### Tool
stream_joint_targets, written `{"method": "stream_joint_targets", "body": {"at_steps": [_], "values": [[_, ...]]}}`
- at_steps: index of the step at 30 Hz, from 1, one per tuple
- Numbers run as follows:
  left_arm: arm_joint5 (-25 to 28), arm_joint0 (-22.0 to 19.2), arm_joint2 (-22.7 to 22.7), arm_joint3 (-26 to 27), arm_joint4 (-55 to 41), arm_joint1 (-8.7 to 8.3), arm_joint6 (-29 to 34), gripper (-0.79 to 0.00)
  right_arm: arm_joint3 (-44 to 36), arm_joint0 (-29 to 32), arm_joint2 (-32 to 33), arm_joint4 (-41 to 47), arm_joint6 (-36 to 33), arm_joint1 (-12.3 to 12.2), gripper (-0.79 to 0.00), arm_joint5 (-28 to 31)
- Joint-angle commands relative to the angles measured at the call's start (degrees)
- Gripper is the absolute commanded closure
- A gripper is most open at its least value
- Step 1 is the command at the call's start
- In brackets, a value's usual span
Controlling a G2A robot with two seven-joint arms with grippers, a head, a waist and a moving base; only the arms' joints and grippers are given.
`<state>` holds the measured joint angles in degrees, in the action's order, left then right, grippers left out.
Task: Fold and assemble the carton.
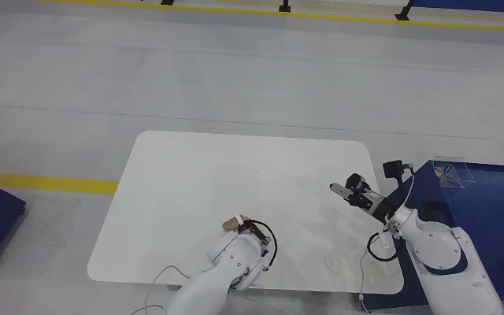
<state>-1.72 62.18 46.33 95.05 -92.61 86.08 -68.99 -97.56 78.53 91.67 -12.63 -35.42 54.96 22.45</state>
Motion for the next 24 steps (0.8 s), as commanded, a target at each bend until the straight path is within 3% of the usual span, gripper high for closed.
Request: {"method": "stream_joint_targets", "body": {"at_steps": [1, 4, 6, 10, 14, 19, 24], "values": [[-1.55, 2.18, 1.10, 4.84, 1.53, -0.50, 0.26, -0.785, 0.00, 0.00, 0.00, 0.00, 0.00, 0.00, -0.785, 0.00], [-4.95, 6.37, 3.33, 13.83, 4.21, -1.54, 1.18, -0.785, 0.00, 0.00, 0.00, 0.00, 0.00, 0.00, -0.785, 0.00], [-11.80, 9.04, 4.41, 20.54, 7.19, -2.56, 3.91, -0.785, 0.00, 0.00, 0.00, 0.00, 0.00, 0.00, -0.785, 0.00], [-24.93, 14.89, 8.34, 29.90, 17.36, -5.09, 17.45, -0.785, 0.00, 0.00, 0.00, 0.00, 0.00, 0.00, -0.785, 0.00], [-29.42, 22.08, 13.23, 30.37, 24.15, -7.18, 32.85, -0.785, 0.00, 0.00, 0.00, 0.00, 0.00, 0.00, -0.785, 0.00], [-27.36, 26.54, 17.54, 26.52, 36.34, -9.27, 55.35, -0.785, 0.00, 0.00, 0.00, 0.00, 0.00, 0.00, -0.785, 0.00], [-27.36, 26.54, 17.54, 26.52, 36.34, -9.27, 55.35, -0.785, 0.00, 0.00, 0.00, 0.00, 0.00, 0.00, -0.785, 0.00]]}}
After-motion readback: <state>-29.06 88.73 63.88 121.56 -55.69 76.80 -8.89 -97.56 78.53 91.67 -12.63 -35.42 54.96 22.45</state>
